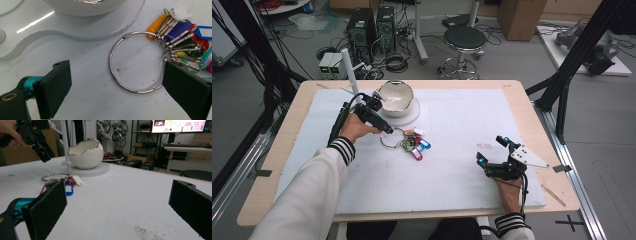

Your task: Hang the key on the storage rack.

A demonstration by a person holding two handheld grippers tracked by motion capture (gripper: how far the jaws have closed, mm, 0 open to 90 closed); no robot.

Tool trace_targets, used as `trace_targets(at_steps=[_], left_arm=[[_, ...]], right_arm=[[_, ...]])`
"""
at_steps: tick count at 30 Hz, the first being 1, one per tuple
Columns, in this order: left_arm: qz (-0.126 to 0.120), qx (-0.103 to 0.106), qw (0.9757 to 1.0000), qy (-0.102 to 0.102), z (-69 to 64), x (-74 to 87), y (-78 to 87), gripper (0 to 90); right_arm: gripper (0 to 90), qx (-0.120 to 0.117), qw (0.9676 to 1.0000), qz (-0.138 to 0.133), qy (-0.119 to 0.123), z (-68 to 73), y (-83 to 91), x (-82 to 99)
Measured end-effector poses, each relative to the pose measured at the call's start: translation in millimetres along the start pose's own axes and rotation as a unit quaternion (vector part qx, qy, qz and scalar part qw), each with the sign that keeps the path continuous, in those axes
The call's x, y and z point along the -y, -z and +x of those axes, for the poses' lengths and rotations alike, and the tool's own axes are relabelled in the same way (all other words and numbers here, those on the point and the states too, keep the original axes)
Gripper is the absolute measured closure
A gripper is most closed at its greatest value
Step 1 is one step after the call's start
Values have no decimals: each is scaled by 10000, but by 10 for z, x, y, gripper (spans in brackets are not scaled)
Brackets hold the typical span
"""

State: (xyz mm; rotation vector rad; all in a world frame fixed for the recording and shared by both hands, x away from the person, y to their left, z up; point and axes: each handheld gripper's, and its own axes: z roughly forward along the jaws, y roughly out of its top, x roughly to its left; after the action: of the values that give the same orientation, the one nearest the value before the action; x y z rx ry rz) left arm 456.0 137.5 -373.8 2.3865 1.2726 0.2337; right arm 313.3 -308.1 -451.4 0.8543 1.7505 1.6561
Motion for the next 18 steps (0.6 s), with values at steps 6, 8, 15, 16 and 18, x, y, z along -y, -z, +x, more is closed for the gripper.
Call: trace_targets(at_steps=[6,8,15,16,18], left_arm=[[312,31,9994,148,-17,-13,-96,109],[385,37,9989,252,-17,-17,-117,127],[691,-19,9970,334,-35,-18,-170,214],[762,-34,9965,331,-37,-22,-170,214],[789,-23,9961,397,-52,-24,-186,260]], right_arm=[[11,1,10000,11,-1,-1,2,0],[11,0,10000,10,-1,-2,2,0],[11,-3,10000,-2,-13,-1,1,0],[11,-3,10000,-2,-13,-1,1,0],[11,-2,10000,-3,-17,-1,1,0]])
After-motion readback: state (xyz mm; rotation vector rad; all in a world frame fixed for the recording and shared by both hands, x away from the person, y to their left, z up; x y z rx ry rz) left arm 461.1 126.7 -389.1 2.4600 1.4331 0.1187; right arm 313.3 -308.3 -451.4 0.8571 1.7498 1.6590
